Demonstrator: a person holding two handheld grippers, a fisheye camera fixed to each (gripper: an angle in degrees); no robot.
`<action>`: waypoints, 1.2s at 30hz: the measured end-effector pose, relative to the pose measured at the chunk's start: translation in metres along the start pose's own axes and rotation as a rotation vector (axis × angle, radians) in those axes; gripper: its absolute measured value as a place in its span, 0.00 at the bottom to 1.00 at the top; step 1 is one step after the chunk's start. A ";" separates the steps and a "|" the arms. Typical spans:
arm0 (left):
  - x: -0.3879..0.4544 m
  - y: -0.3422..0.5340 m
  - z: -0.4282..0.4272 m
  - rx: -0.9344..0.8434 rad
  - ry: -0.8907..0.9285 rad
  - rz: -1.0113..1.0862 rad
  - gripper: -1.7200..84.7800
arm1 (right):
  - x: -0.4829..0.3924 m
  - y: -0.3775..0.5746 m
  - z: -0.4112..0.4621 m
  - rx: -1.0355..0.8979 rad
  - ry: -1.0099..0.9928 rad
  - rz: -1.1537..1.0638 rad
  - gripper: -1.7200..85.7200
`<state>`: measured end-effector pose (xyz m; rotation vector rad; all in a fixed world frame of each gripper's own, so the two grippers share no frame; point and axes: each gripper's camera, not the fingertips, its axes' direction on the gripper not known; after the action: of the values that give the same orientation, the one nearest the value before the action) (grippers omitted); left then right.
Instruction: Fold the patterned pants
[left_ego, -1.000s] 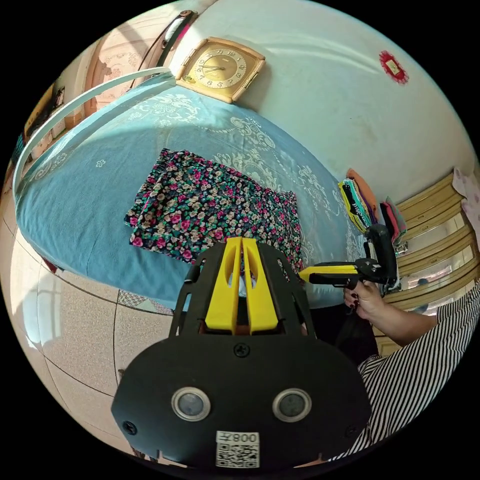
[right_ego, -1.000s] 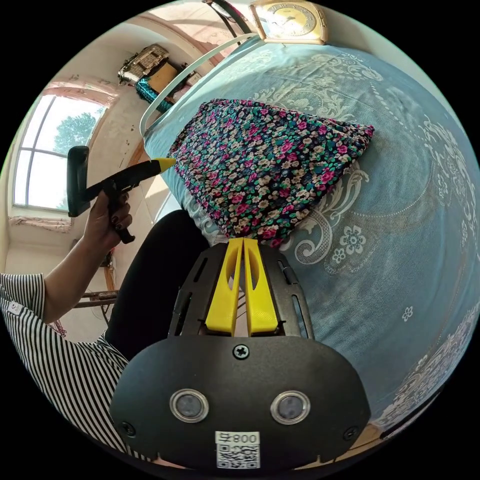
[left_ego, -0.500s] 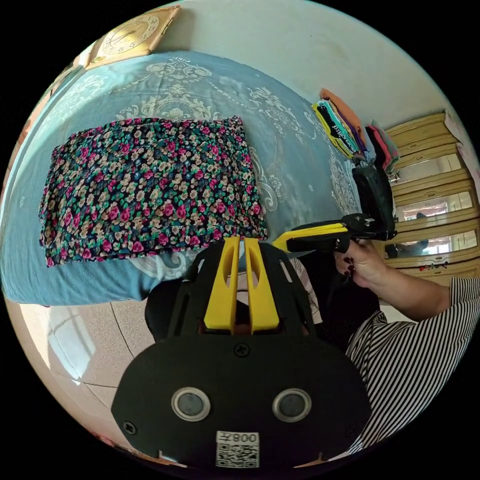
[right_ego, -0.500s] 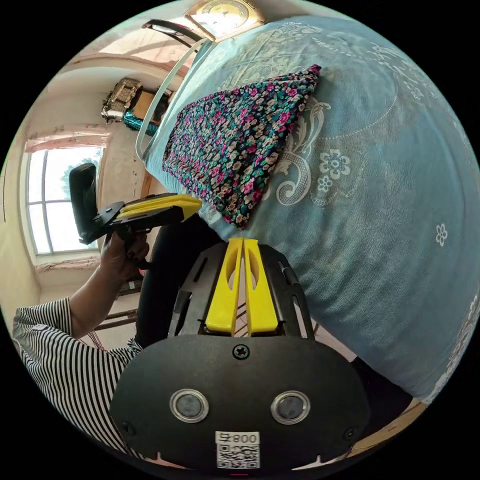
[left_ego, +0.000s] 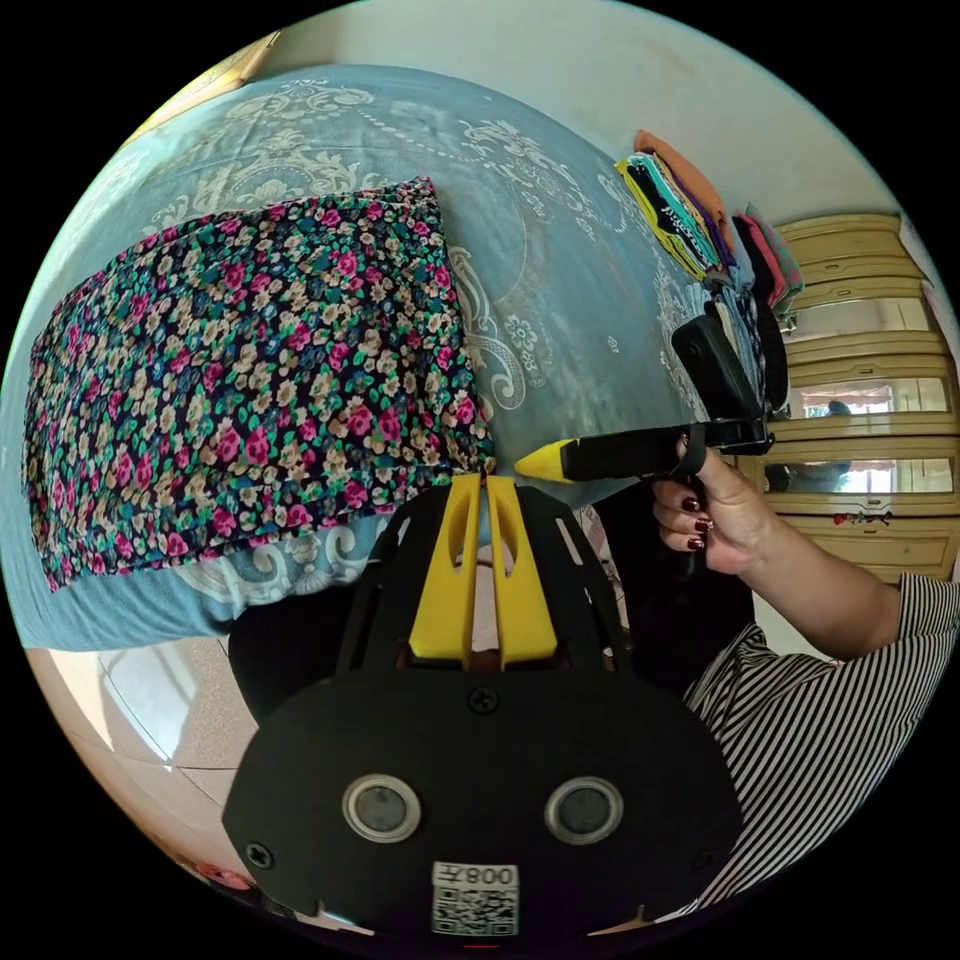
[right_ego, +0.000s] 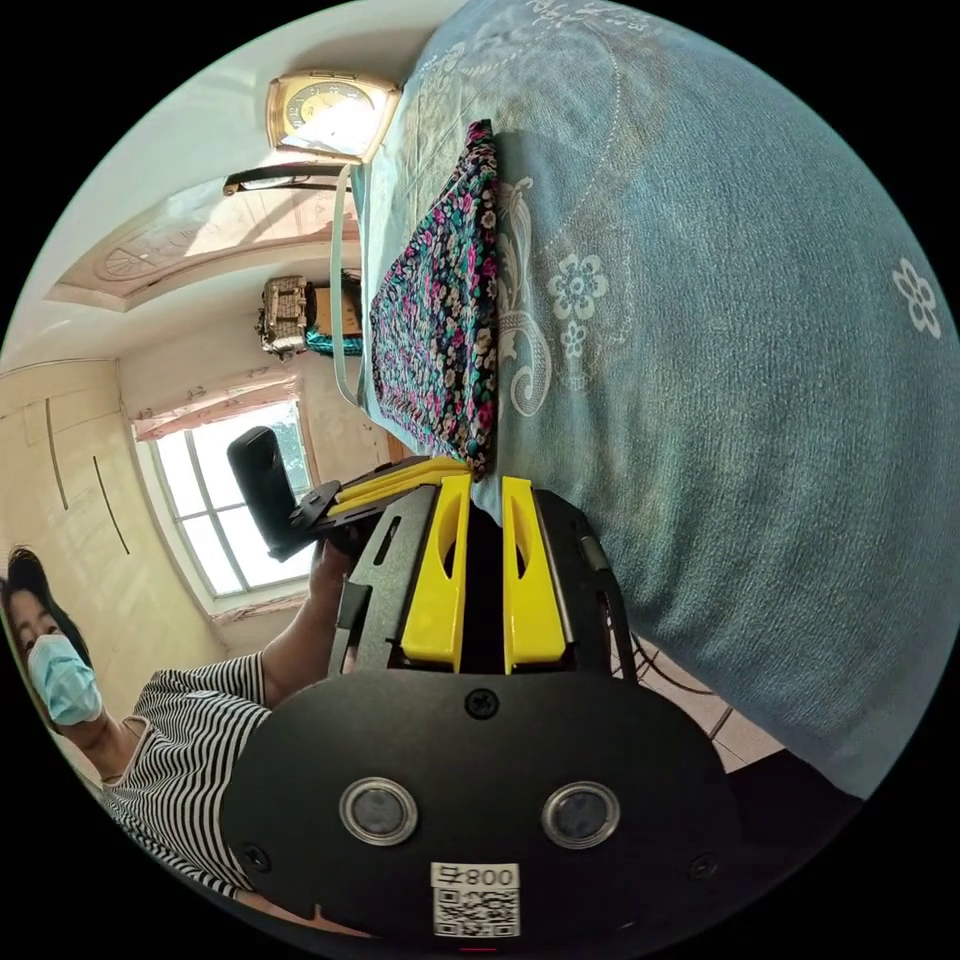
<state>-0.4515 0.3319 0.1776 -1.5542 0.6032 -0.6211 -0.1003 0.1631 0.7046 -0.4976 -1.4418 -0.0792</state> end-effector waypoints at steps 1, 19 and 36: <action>-0.002 0.002 -0.001 0.014 0.007 0.001 0.03 | 0.003 -0.002 -0.001 0.001 -0.025 0.009 0.10; -0.057 0.045 -0.018 0.089 0.063 -0.012 0.03 | 0.008 -0.013 -0.007 -0.001 -0.167 0.056 0.06; -0.229 0.168 -0.058 0.546 0.693 -0.559 0.10 | -0.074 -0.009 -0.043 0.011 -0.248 -0.122 0.04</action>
<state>-0.6584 0.4397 0.0051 -0.9517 0.4350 -1.6392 -0.0744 0.1214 0.6343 -0.4204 -1.7144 -0.1102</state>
